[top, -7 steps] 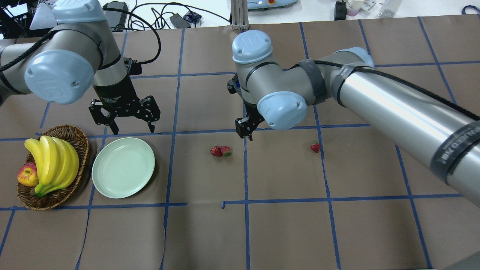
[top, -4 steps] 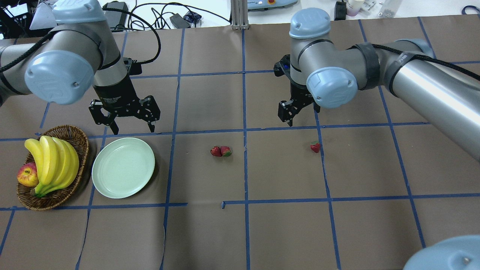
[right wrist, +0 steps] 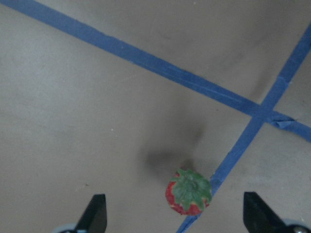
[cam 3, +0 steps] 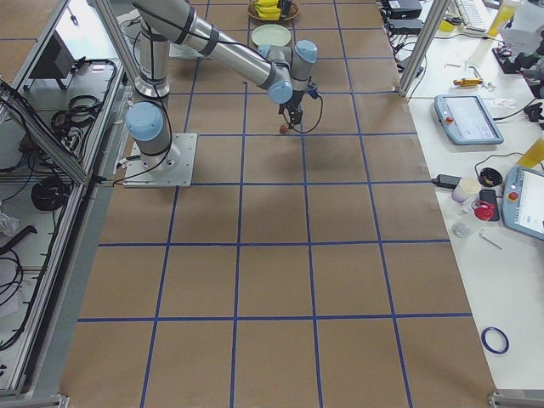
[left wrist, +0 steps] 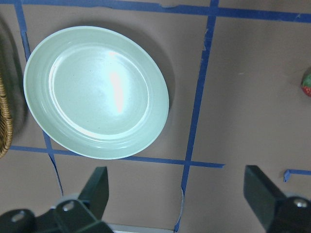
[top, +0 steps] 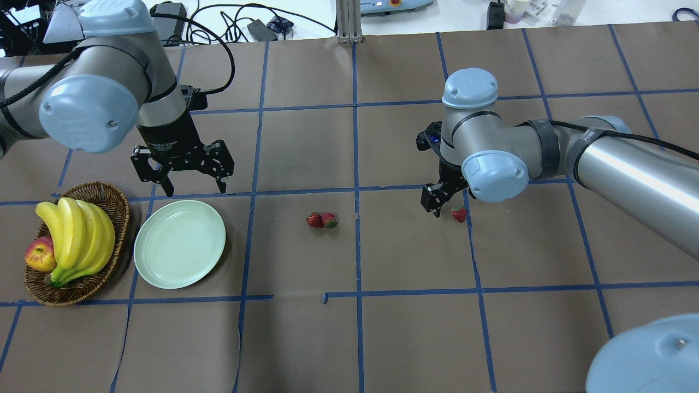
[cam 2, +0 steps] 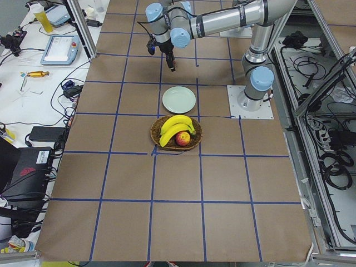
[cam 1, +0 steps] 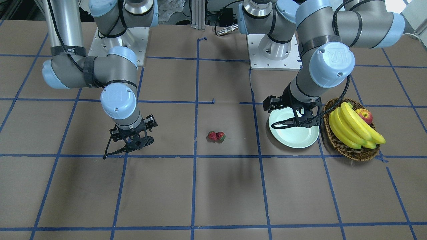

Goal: Collect all strawberries into plate
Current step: 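Move the right gripper to the last loose strawberry and grasp it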

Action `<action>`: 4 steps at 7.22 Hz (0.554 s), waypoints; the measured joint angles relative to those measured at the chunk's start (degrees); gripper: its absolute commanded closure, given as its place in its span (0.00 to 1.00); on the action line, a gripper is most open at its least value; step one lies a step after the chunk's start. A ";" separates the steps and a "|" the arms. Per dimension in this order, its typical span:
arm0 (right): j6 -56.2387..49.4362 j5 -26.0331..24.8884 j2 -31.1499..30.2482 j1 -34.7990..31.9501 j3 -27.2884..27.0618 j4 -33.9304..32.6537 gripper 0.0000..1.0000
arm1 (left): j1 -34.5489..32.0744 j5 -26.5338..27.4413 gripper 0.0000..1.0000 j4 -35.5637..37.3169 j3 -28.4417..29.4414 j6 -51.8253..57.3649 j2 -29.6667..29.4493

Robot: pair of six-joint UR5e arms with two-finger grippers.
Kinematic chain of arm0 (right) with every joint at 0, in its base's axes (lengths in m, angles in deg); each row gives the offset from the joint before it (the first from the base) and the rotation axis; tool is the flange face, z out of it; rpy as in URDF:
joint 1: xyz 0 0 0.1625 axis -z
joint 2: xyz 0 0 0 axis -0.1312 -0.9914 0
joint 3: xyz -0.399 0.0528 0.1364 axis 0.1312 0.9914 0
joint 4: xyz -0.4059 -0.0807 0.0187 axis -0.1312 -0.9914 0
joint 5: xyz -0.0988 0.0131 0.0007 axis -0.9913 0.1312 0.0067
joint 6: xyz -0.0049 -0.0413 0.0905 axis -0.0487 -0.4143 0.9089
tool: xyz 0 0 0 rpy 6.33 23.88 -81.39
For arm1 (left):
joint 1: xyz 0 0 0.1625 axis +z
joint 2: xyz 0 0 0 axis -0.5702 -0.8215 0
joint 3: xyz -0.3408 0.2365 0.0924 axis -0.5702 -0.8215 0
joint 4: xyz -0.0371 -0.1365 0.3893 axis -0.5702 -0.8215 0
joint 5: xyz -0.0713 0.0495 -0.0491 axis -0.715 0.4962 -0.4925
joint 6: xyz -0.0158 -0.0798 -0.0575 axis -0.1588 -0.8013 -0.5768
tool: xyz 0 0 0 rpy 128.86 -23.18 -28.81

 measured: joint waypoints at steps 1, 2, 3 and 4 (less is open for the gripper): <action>-0.31 -0.11 0.34 0.02 -0.43 -0.47 0.04 | 0.00 0.00 0.00 0.00 -0.12 0.03 0.00; -0.58 -0.28 0.94 0.03 -0.57 -0.73 0.09 | 0.00 0.00 0.00 -0.01 -0.20 0.01 0.00; -0.76 -0.51 1.43 0.04 -0.62 -0.82 0.44 | 0.00 0.00 0.00 0.02 -0.25 -0.02 0.00; -0.98 -0.82 1.77 0.04 -0.63 -0.80 0.99 | 0.00 0.00 0.00 0.04 -0.28 -0.02 0.00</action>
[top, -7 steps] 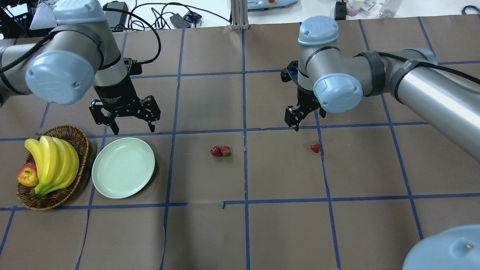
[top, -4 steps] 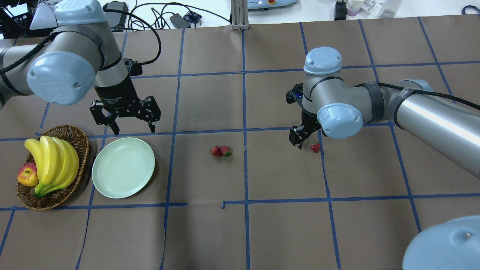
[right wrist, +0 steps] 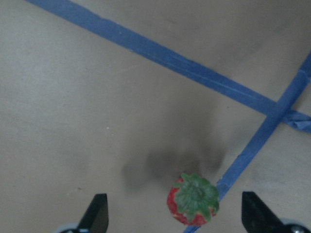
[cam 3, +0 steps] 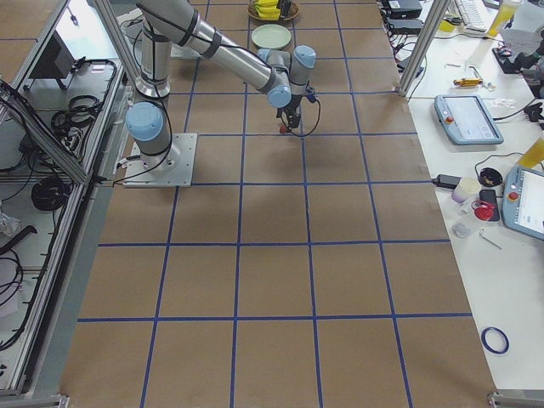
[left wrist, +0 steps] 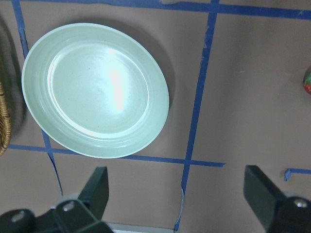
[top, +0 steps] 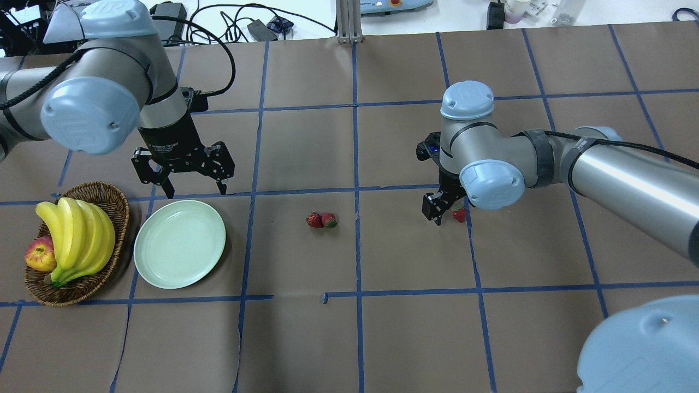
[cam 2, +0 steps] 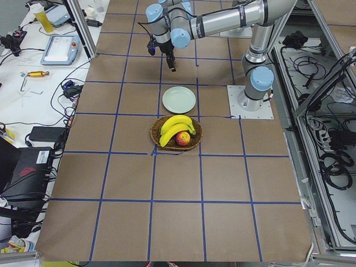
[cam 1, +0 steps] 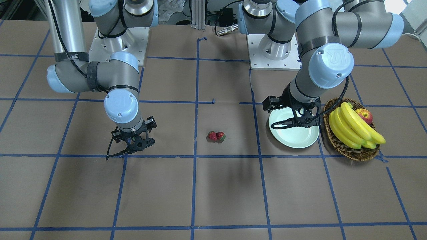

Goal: Collect all strawberries into plate
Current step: 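Move the right gripper to the last loose strawberry and grasp it, then carry the strawberry to beside the plate and release it with the right gripper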

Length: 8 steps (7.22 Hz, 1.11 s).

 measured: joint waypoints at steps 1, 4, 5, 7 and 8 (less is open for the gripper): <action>-0.07 -0.19 0.14 0.00 0.10 0.12 1.00 | 0.00 0.00 0.00 -0.01 -0.01 -0.01 0.00; 0.05 -1.89 0.16 0.00 0.25 0.29 1.00 | 0.00 0.00 0.00 -0.06 -0.02 0.01 -0.05; 0.05 -2.03 -0.10 0.00 0.96 0.42 1.00 | 0.00 0.00 0.00 -0.04 -0.02 0.03 -0.03; 0.84 -1.30 -1.24 -0.91 6.48 2.98 1.00 | 0.00 0.02 0.00 -0.01 -0.01 0.04 0.03; 3.09 -0.23 -1.76 -2.65 10.97 6.43 1.00 | 0.00 0.06 0.00 -0.02 0.06 0.08 0.17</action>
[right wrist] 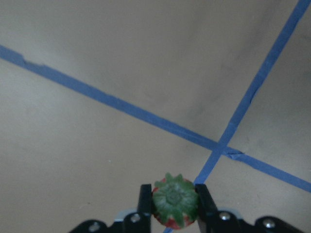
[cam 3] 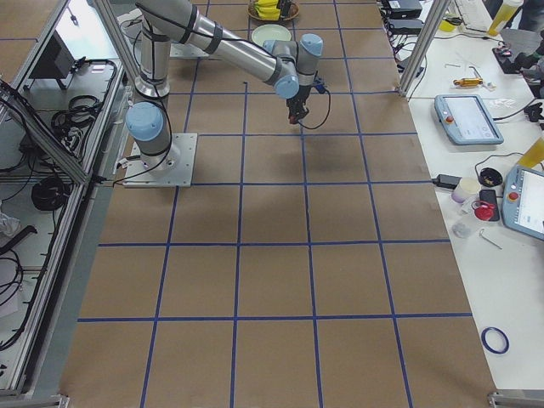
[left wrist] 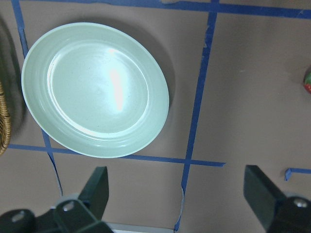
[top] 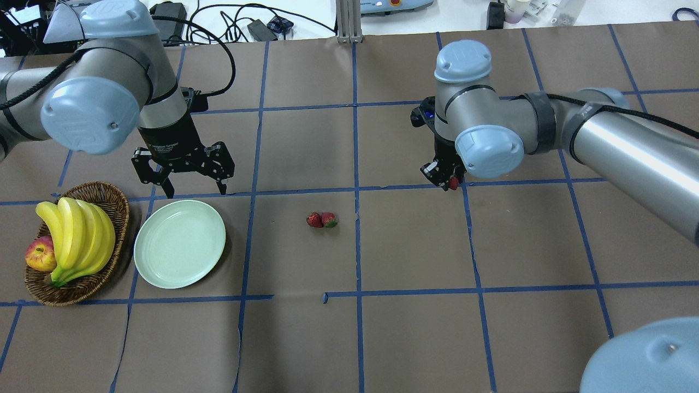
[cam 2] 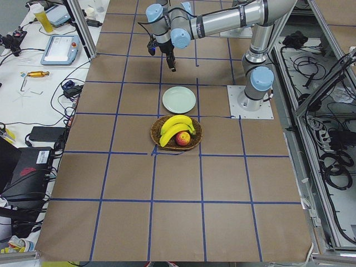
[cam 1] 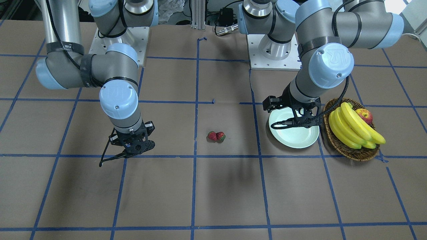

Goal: Collect all strawberries into plate
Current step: 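Carry the strawberry to beside the plate and release it with the right gripper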

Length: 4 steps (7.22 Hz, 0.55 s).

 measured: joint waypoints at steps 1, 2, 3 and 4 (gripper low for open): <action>3.95 1.74 -0.11 -2.63 4.48 3.55 1.00 | 0.09 0.02 0.00 -0.03 0.14 0.09 0.22; 9.04 3.96 0.07 -6.33 7.72 5.74 1.00 | 0.41 0.01 0.00 -0.03 0.35 0.17 0.39; 14.19 5.99 0.42 -10.55 9.27 6.12 1.00 | 1.04 0.02 0.00 -0.02 0.49 0.25 0.66; 18.72 7.92 1.27 -14.53 9.90 4.76 1.00 | 2.12 0.09 0.00 -0.04 0.59 0.93 1.09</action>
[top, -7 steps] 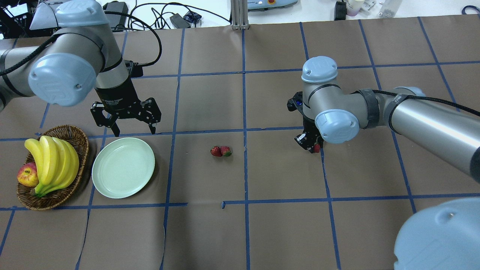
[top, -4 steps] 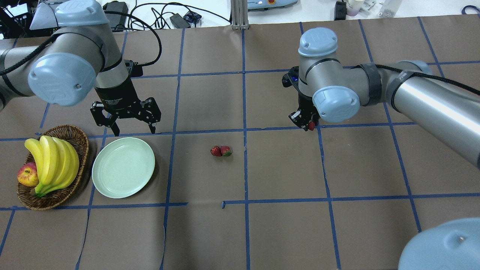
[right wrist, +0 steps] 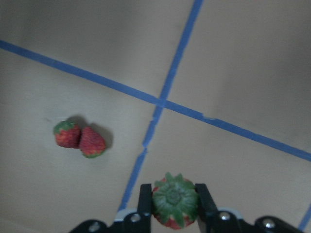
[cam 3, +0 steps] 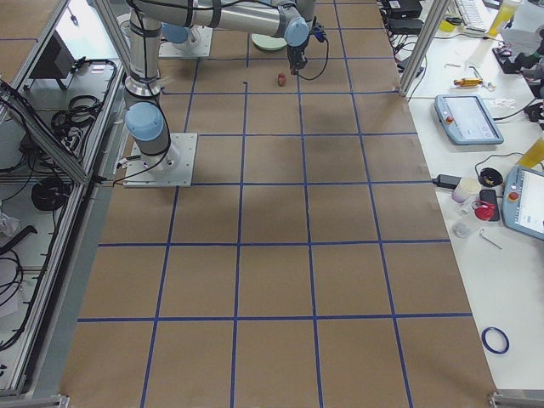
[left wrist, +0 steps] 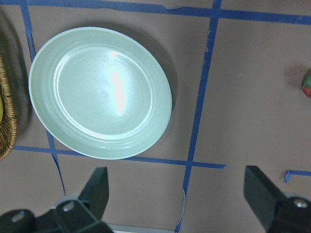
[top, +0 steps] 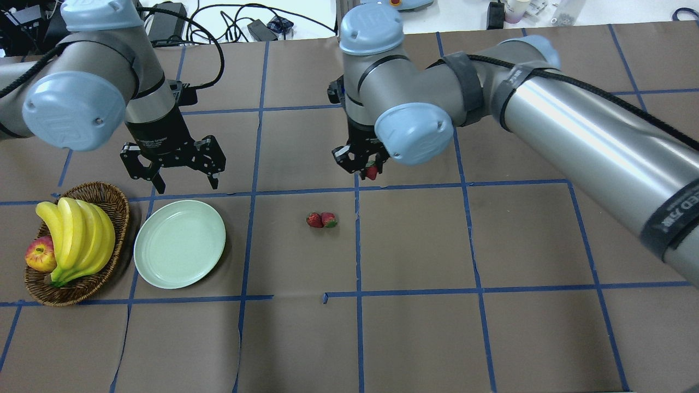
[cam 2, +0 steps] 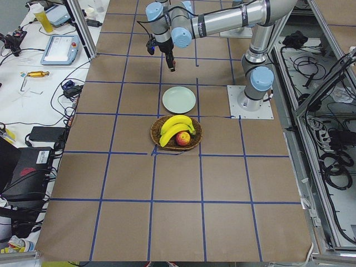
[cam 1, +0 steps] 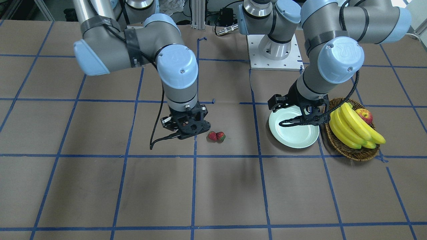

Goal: Collect all strawberries into plate
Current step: 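Carry the strawberry to beside the plate and release it with the right gripper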

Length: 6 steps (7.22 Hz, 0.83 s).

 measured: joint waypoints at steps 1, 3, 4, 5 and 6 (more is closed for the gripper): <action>4.02 1.74 1.72 -3.73 0.27 -3.20 1.00 | 1.52 0.06 0.00 -0.03 0.12 1.28 0.43; 8.43 4.11 5.96 -8.96 0.83 -9.18 1.00 | 3.46 0.11 0.00 -0.04 0.26 2.53 1.00; 8.93 5.69 7.71 -10.30 1.48 -10.28 0.91 | 3.78 0.11 0.00 -0.03 0.28 2.66 1.12; 8.93 6.72 9.35 -11.25 1.91 -10.77 0.83 | 3.89 0.11 0.00 -0.02 0.29 2.70 1.16; 8.81 7.12 10.95 -11.73 2.10 -11.08 0.81 | 3.91 0.11 0.00 -0.02 0.29 2.71 1.18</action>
